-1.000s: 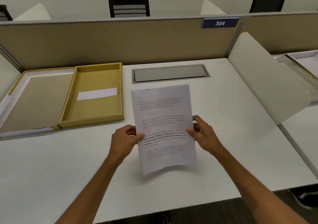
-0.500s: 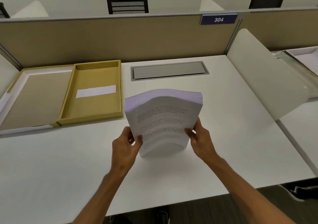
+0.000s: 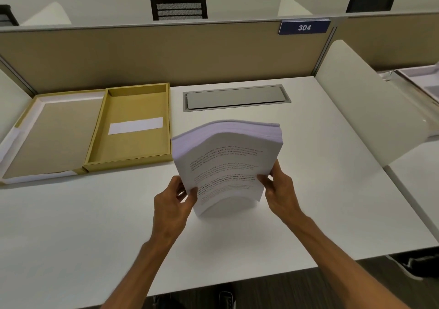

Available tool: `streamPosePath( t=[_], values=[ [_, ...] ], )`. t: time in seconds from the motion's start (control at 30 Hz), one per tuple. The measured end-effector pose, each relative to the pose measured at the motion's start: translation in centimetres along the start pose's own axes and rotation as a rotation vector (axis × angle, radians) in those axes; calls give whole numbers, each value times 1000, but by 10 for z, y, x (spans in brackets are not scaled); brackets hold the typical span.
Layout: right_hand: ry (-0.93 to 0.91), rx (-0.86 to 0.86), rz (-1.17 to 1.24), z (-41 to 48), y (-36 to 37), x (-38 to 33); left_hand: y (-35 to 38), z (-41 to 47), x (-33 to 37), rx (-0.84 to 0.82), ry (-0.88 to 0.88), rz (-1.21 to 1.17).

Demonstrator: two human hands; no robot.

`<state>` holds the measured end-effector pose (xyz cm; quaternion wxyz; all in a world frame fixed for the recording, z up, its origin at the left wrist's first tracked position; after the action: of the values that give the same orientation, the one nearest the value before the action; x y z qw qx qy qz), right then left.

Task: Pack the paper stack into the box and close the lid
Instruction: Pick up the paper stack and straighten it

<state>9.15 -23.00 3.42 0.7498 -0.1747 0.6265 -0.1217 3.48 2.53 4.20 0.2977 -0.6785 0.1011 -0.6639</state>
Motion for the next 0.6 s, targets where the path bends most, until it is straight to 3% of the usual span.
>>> streamPosePath(
  t=[0.4, 0.6],
  values=[
    [64, 7, 116, -9, 5, 4, 4, -7, 1, -62, -7, -4],
    [6, 220, 494, -4, -7, -45, -6, 3, 51, 116, 69, -356]
  ],
)
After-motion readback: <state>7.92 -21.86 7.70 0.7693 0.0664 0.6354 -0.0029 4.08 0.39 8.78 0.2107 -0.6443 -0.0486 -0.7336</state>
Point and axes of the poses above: each hand's wrist, its own z-axis towards the middle knuckle, its own y-axis out of the palm, x = y × z, the point moved 3 cm from there along z, towards the middle knuckle, and after that the axes turned 7 degrees about z, right-handed, at the moved point
